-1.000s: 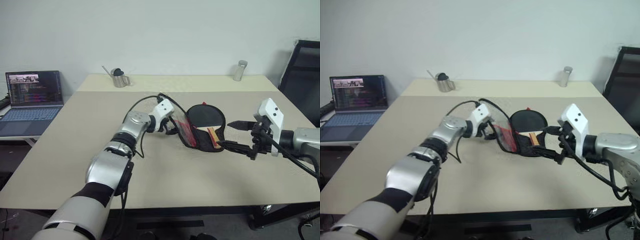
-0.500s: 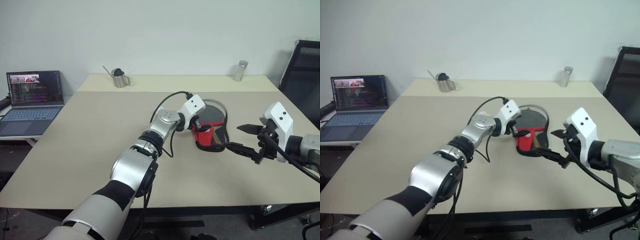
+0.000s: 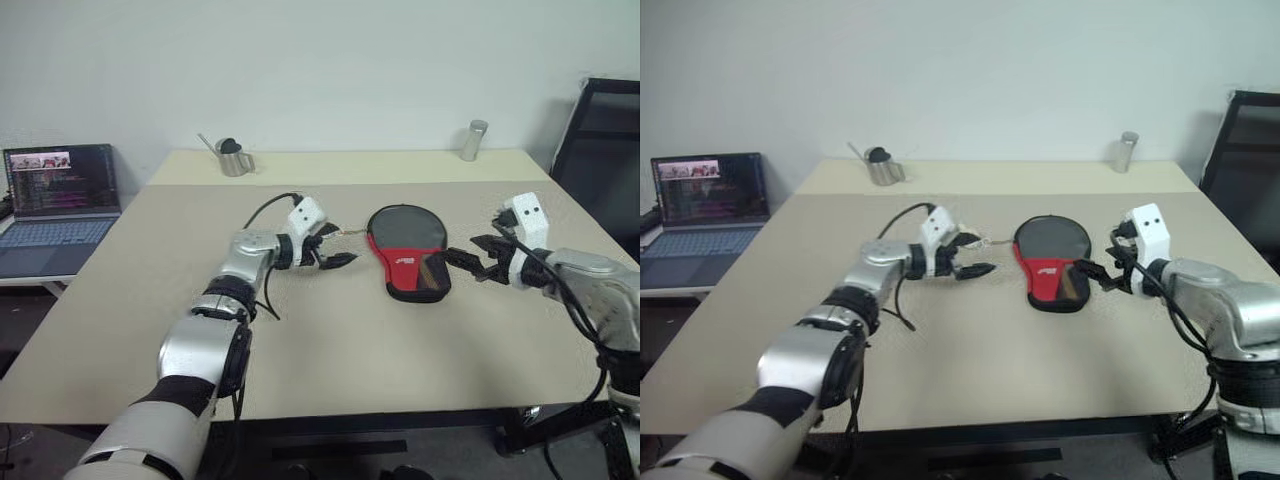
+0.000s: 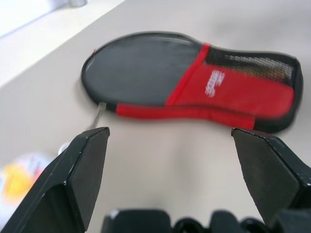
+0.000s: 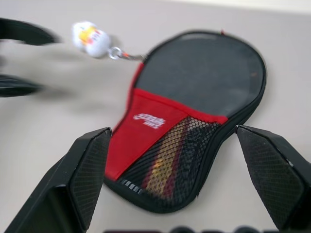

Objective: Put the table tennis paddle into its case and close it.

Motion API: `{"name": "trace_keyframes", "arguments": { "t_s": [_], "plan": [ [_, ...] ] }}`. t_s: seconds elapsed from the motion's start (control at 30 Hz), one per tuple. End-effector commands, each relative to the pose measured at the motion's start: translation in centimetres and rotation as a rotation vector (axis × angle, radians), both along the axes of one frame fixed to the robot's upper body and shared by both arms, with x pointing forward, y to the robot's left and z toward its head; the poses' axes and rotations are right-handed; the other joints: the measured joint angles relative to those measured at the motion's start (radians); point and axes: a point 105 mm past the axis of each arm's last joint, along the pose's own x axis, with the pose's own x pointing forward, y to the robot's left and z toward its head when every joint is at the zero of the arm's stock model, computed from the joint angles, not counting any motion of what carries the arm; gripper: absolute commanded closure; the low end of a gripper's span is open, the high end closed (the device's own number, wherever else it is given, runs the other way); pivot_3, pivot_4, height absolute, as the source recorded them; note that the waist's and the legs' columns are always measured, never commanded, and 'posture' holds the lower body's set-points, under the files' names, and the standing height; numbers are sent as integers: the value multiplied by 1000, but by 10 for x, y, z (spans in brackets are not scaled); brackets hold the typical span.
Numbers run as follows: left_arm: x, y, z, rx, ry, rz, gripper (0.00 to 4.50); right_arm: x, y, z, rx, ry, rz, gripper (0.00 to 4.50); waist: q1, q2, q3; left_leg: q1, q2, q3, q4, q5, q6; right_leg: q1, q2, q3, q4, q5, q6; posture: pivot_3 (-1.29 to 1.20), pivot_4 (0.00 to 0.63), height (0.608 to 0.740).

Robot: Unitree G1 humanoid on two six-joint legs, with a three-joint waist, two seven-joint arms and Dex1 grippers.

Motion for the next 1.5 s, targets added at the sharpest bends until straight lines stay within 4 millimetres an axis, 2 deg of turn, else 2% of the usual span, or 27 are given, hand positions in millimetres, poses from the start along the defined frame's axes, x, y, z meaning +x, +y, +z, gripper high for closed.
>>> {"name": "trace_keyframes", "arguments": {
  "t_s": [0.03,0.1,0.23,0.4,0.77,0.87,1.07,1.1,1.27,1.37,1.5],
  "plan": [
    [-5,17,16,-36,-77,-6,101,24,-5,-2,18,-32,-44,19,0,0,0,0,0,0,0,0,0,0,0,0,0,1,-2,0,150,740],
    [-10,24,15,-55,-87,0,101,36,-4,-11,18,-21,-54,19,2,0,0,0,-1,0,0,0,0,0,0,0,0,1,-2,0,150,740],
    [-23,22,24,-117,-98,-21,101,53,-6,-25,13,3,-75,19,3,0,0,0,-1,0,1,0,0,0,0,0,0,2,-2,0,150,740],
    [-55,21,41,-188,-61,-112,101,69,-4,-42,9,37,-100,19,-4,0,0,0,0,0,0,0,0,0,0,2,1,2,-3,0,150,740],
    [-65,36,66,-180,-92,-58,101,76,8,-75,26,143,-94,19,-13,1,0,4,1,1,0,0,0,1,1,4,4,2,-3,0,150,740],
    [-67,37,66,-174,-93,-57,101,75,13,-82,21,167,-83,630,-19,1,0,4,1,2,0,0,0,1,1,5,4,2,-3,0,150,740],
    [-71,41,65,-164,-86,-50,101,69,29,-99,29,242,-22,2595,-29,0,-1,5,1,3,0,0,0,1,1,10,4,2,-3,0,150,740],
    [-72,42,64,-161,-82,-50,101,68,30,-101,29,248,-18,3029,-29,0,-1,6,1,3,0,0,0,2,1,11,4,2,-3,0,150,740],
    [-81,49,57,-152,-33,-64,101,66,42,-102,52,257,20,4479,-31,0,-2,9,2,6,-1,0,0,3,2,13,5,2,-3,0,150,740],
    [-87,53,52,-149,1,-81,101,67,53,-96,65,244,53,4479,-32,0,-2,9,3,7,-1,0,0,2,2,14,5,2,-3,0,150,740],
    [-102,69,45,-96,58,-120,101,65,83,-82,101,218,146,4479,-44,0,-2,10,5,9,-2,0,0,1,2,16,5,3,-4,0,150,740]
  ]
}}
